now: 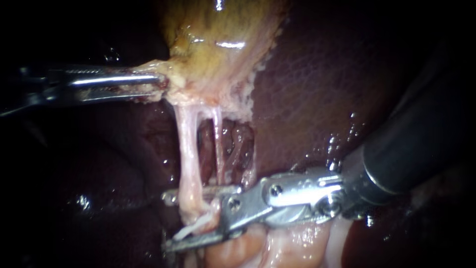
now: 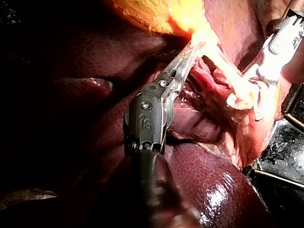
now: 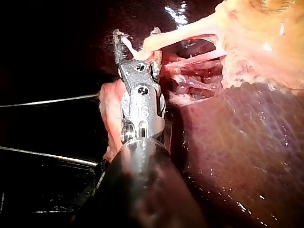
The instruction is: Clipping first clip left tube
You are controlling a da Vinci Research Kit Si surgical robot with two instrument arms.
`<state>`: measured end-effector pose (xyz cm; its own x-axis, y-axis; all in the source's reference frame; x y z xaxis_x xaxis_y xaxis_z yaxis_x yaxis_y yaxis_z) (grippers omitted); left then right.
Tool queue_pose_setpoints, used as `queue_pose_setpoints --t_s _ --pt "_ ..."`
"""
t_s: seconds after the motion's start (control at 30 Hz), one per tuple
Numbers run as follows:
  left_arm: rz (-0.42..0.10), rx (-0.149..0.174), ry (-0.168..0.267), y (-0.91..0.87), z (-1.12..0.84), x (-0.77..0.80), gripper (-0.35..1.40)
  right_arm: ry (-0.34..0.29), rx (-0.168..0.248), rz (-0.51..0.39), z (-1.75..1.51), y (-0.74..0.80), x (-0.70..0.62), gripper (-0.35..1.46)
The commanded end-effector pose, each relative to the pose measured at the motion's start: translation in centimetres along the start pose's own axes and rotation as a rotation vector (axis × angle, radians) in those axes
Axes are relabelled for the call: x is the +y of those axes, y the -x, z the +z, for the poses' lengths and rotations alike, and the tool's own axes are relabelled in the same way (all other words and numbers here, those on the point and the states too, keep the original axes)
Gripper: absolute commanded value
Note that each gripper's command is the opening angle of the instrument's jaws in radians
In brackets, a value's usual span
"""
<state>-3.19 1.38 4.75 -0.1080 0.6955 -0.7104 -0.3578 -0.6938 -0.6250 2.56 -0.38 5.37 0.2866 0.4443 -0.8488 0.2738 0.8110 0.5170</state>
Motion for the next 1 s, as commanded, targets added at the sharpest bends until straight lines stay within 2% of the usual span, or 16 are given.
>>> queue_pose_setpoints --t_s 0.03,0.33,0.57,0.67,0.73,0.77,1.0 --pt "0.000 0.000 0.000 0.00 0.00 0.00 -0.35 0.001 -0.001 0.000 0.00 0.01 0.01 0.48" --pt "0.000 0.000 0.000 -0.01 0.00 0.00 -0.35 0.027 -0.001 0.047 -0.02 0.05 0.05 0.37" --pt "0.000 0.000 0.001 -0.01 0.00 0.00 -0.35 0.029 -0.001 0.071 -0.02 0.06 0.07 0.13" --pt "0.000 0.000 0.001 -0.01 0.00 0.00 -0.35 0.029 0.000 0.083 -0.02 0.05 0.08 -0.04" --pt "0.000 0.000 0.001 -0.01 0.00 0.00 -0.35 0.029 0.000 0.089 -0.02 0.05 0.08 -0.30" --pt "0.000 0.000 0.001 -0.01 0.00 0.00 -0.35 0.032 0.003 0.100 -0.02 0.05 0.08 -0.35" --pt "0.000 0.000 0.001 -0.01 0.00 0.00 -0.35 0.028 -0.014 0.131 -0.03 0.06 0.09 -0.35"
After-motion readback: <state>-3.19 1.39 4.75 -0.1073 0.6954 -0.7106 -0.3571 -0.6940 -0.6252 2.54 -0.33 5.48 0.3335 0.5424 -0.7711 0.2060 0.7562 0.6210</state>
